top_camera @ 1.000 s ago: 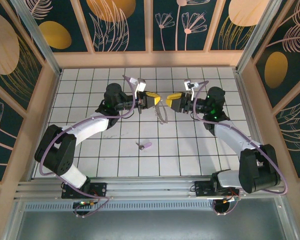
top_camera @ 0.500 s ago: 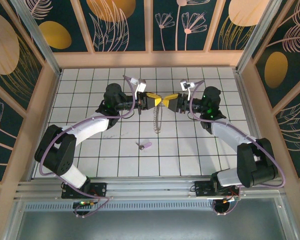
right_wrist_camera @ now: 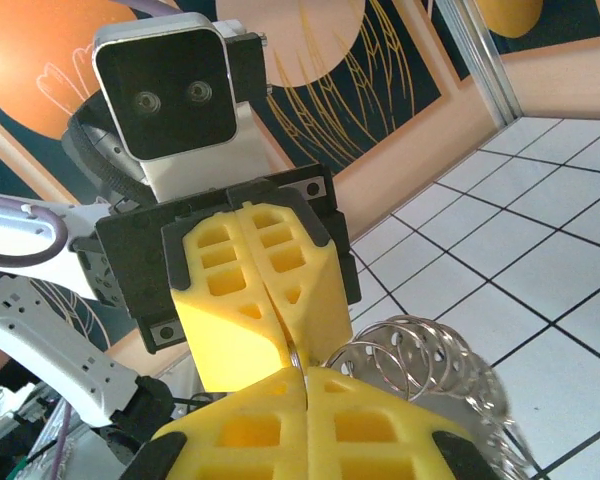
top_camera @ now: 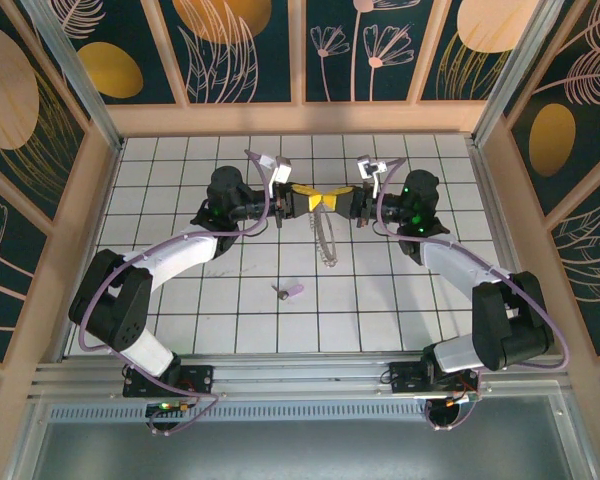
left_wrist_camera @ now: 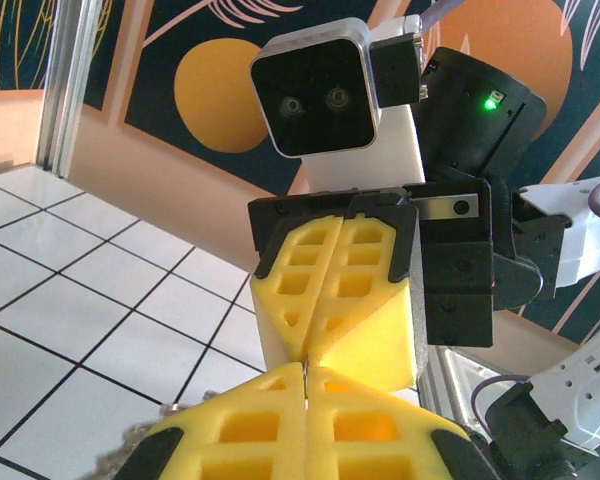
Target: Put the keys on the keyring
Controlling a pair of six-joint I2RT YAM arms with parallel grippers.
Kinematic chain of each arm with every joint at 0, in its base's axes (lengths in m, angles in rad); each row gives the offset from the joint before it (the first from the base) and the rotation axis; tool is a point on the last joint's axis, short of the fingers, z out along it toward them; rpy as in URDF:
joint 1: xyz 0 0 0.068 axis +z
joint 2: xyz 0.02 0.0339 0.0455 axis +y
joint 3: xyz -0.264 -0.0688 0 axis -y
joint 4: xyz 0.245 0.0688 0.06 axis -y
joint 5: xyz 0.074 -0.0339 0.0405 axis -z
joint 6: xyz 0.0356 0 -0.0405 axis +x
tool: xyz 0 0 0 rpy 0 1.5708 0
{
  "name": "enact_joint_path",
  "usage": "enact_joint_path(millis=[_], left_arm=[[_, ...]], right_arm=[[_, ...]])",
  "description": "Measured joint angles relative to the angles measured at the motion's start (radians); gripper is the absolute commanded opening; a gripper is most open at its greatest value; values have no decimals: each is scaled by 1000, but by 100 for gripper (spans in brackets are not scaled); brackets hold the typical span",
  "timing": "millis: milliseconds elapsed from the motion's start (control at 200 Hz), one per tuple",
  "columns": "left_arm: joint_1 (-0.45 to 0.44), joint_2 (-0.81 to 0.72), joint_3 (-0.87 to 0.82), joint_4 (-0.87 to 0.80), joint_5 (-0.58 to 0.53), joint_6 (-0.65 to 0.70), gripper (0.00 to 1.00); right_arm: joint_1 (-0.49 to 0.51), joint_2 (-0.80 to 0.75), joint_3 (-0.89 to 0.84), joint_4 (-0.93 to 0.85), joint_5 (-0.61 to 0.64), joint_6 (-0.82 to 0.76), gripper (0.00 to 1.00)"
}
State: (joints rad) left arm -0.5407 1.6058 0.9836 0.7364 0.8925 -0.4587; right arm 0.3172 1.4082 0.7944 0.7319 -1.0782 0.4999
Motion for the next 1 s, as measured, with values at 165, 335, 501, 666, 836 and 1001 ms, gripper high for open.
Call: enact_joint_path(millis=[165,335,501,666,836,1001], left_arm=[[0,0,1,0,0,0,0],[-2,0,6,-5,1,0,0],[-3,0,14,-11,1,1,0],[-13,0,26,-16,8,1,0],[-12,0,29,-25,0,1,0],[-14,0,30,-26,-16,-3,7]], right_arm=[[0,0,0,5,-5,1,0],[0,0,0,6,-12,1,8],[-1,0,0,21,-15,1,10],[-2,0,0,30,-20,6,14],[-2,0,0,38,-26,5,0],[-5,0,0,38,-18,4,0]])
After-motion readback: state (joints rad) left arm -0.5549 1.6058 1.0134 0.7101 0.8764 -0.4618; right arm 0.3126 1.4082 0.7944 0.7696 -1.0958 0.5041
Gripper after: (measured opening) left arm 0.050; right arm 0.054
